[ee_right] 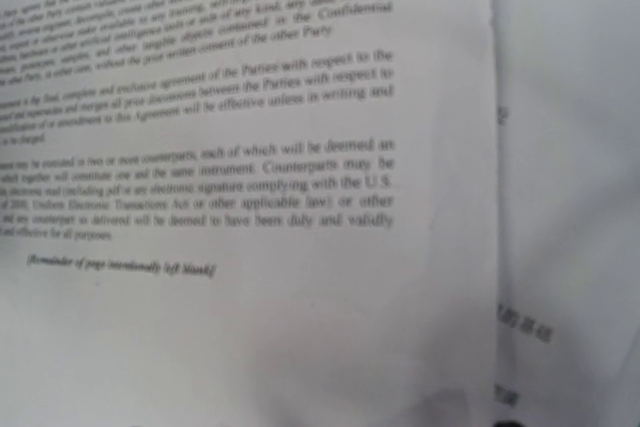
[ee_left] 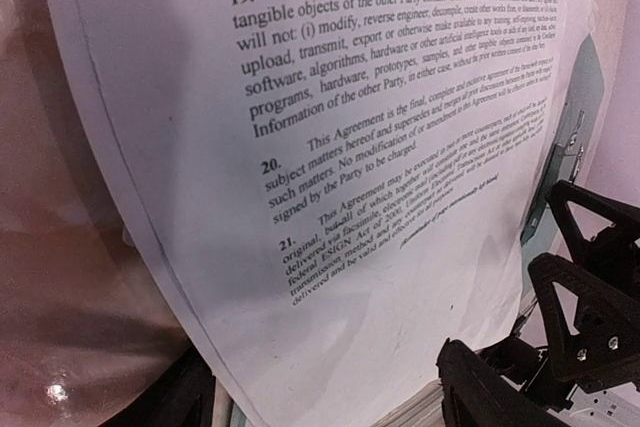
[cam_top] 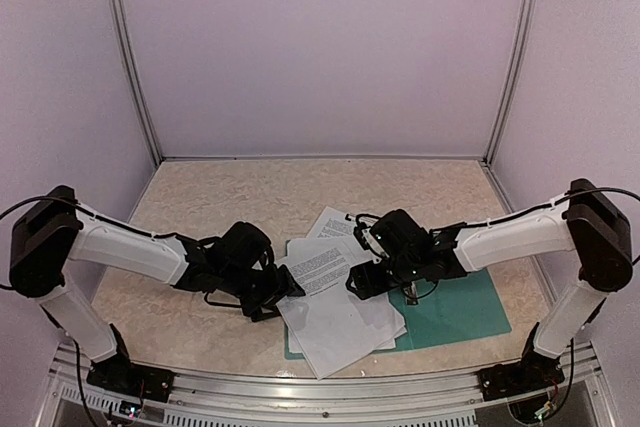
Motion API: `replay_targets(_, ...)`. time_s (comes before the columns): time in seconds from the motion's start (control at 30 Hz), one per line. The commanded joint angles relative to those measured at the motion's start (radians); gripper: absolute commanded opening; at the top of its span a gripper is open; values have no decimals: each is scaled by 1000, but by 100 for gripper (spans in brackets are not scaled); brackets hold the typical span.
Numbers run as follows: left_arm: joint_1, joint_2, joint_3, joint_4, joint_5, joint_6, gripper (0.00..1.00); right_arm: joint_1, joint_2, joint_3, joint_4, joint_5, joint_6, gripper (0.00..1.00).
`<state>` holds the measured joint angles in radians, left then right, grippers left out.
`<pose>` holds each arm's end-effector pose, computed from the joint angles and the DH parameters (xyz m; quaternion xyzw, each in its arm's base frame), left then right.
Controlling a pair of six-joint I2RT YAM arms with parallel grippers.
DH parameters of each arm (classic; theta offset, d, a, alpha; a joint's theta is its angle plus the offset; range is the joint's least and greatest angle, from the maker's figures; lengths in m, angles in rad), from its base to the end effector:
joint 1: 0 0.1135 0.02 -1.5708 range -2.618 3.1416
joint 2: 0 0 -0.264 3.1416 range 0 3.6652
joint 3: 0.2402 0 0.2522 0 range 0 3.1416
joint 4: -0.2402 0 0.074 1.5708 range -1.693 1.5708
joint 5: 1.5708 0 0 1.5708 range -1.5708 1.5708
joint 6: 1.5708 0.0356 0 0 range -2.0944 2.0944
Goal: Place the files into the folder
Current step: Pick up the file from the folder with some files.
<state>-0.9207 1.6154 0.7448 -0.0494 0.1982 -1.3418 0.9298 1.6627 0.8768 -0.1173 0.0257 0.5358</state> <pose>0.1769 -0.2442 0.1419 -0.1661 0.9287 -0.3278 0.0505 0.1967 0.2621 0.1594 -0.1808 0.9273 0.2101 0.2516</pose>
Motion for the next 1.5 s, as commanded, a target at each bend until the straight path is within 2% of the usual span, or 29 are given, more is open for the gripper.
replay_targets(0.0,-19,42,-17,41,-13,-40,73,-8,25,-31,29,-2,1,71)
replay_targets(0.23,-31,52,-31,79,-31,-69,71,-7,29,-68,72,-23,23,68)
replay_targets(0.73,-40,-28,-79,81,-126,-76,63,22,55,-87,139,-60,76,64)
replay_targets(0.9,-40,-42,-83,67,-136,-82,66,22,41,-73,94,-34,57,64)
replay_targets(1.47,-29,35,-47,101,-117,-70,65,-13,-18,4,-22,50,-33,70)
